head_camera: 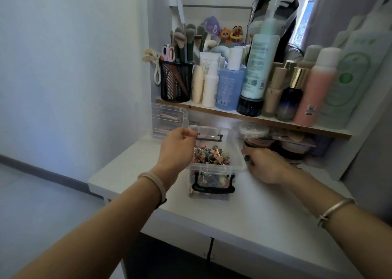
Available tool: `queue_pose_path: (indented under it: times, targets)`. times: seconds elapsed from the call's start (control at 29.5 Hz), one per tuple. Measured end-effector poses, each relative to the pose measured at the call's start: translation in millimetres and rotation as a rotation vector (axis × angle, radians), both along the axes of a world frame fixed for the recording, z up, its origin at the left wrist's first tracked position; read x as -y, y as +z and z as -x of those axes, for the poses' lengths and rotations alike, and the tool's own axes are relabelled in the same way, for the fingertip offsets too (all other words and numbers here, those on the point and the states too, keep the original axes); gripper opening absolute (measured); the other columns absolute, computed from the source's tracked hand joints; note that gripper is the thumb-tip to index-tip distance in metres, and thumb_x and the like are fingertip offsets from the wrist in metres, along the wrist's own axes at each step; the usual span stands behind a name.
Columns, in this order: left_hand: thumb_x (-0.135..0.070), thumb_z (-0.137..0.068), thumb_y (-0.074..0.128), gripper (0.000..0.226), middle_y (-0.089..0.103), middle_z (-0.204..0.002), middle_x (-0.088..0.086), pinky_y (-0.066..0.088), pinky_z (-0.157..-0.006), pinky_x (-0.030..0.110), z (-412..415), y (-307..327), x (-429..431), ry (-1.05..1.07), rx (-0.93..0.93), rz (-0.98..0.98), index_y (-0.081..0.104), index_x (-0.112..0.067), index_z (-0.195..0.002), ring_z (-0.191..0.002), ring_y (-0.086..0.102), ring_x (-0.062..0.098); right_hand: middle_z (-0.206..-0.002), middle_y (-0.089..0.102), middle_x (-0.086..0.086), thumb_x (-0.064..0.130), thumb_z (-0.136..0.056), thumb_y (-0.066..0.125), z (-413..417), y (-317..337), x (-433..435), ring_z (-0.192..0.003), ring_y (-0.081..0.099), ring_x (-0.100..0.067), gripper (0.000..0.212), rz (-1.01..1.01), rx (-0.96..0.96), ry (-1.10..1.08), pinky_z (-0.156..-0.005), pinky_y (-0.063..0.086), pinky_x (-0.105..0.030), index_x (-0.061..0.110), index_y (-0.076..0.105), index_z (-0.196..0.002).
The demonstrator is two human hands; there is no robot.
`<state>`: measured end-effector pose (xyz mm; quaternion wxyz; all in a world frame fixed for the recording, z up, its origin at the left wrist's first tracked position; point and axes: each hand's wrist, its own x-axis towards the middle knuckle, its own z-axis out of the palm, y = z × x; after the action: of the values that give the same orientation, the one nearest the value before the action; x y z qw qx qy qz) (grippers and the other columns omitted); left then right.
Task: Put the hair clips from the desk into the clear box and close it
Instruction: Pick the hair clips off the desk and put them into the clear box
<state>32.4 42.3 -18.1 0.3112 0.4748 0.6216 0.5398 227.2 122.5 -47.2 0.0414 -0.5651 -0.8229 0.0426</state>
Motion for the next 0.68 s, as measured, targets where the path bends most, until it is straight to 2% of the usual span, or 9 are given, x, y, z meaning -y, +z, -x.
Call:
queue_pose_path:
  times: [0.14, 0.3, 0.37, 0.44, 0.51, 0.54, 0.61, 0.68]
  targets:
    - [-0.008, -0.095, 0.041, 0.015, 0.052, -0.077, -0.007, 0.038, -0.05, 0.019, 2.5, -1.6, -1.4, -0.008, -0.002, -0.006, 0.054, -0.015, -0.097, -0.054, 0.043, 0.009, -0.116, 0.063, -0.006, 0.013, -0.087, 0.049, 12.2, 2.0, -2.7, -0.107, 0.058, -0.027, 0.025, -0.041, 0.066, 0.044, -0.078, 0.046, -0.03, 0.019, 0.064, -0.106]
    - [-0.008, -0.095, 0.041, 0.016, 0.052, -0.077, -0.006, 0.038, -0.048, 0.018, 5.1, -3.5, -1.2, -0.008, 0.019, 0.0, 0.055, -0.015, -0.098, -0.054, 0.043, 0.008, -0.105, 0.07, -0.002, 0.002, -0.084, 0.053, 12.6, 9.0, 2.8, -0.1, 0.062, -0.018, 0.026, 0.001, 0.003, 0.08, -0.075, 0.04, -0.019, 0.015, 0.071, -0.097]
    - [-0.008, -0.095, 0.041, 0.015, 0.052, -0.077, -0.006, 0.039, -0.048, 0.017, 4.4, -3.3, -0.9, -0.02, 0.032, 0.003, 0.055, -0.014, -0.098, -0.055, 0.043, 0.008, -0.098, 0.07, -0.003, -0.002, -0.083, 0.054, 12.0, 20.2, 8.4, -0.088, 0.063, -0.014, 0.025, -0.038, -0.153, 0.056, -0.068, 0.039, -0.013, 0.011, 0.072, -0.094]
    - [-0.008, -0.095, 0.041, 0.015, 0.051, -0.076, -0.005, 0.039, -0.05, 0.018, 3.2, -2.7, -0.4, -0.028, 0.041, 0.005, 0.054, -0.013, -0.099, -0.056, 0.044, 0.008, -0.09, 0.068, -0.004, -0.003, -0.084, 0.057, 15.7, 39.2, 16.0, -0.07, 0.06, -0.012, 0.022, -0.054, -0.482, 0.015, -0.055, 0.045, -0.014, 0.012, 0.07, -0.094]
    - [-0.007, -0.095, 0.04, 0.016, 0.051, -0.076, -0.004, 0.04, -0.052, 0.021, 2.4, -2.2, -0.4, -0.024, 0.054, 0.011, 0.054, -0.013, -0.1, -0.057, 0.044, 0.009, -0.083, 0.065, 0.004, 0.001, -0.084, 0.062, 22.5, 62.1, 26.5, -0.065, 0.06, -0.007, 0.02, -0.005, -0.778, 0.073, -0.059, 0.052, -0.015, 0.017, 0.067, -0.093]
    - [-0.006, -0.095, 0.04, 0.016, 0.051, -0.076, -0.004, 0.04, -0.053, 0.022, 2.3, -2.2, -0.6, -0.019, 0.058, 0.015, 0.054, -0.013, -0.1, -0.057, 0.043, 0.01, -0.081, 0.065, 0.009, 0.004, -0.083, 0.064, 26.4, 71.5, 32.0, -0.064, 0.061, 0.0, 0.018, 0.05, -0.836, 0.138, -0.062, 0.054, -0.012, 0.02, 0.066, -0.091]
    - [-0.006, -0.094, 0.04, 0.016, 0.051, -0.077, -0.003, 0.041, -0.053, 0.023, 0.8, -2.7, -0.2, -0.022, 0.062, 0.019, 0.054, -0.013, -0.099, -0.057, 0.043, 0.01, -0.078, 0.065, 0.015, 0.013, -0.083, 0.066, 31.5, 82.6, 39.8, -0.062, 0.062, 0.009, 0.013, 0.117, -0.784, 0.236, -0.06, 0.053, -0.007, 0.026, 0.066, -0.088]
    - [-0.005, -0.095, 0.04, 0.016, 0.051, -0.077, -0.003, 0.04, -0.053, 0.023, -0.3, -2.5, 0.3, -0.031, 0.063, 0.015, 0.054, -0.012, -0.099, -0.056, 0.043, 0.01, -0.078, 0.065, 0.014, 0.019, -0.086, 0.063, 30.1, 79.7, 36.4, -0.068, 0.063, 0.006, 0.011, 0.11, -0.733, 0.214, -0.064, 0.053, -0.011, 0.029, 0.065, -0.085]
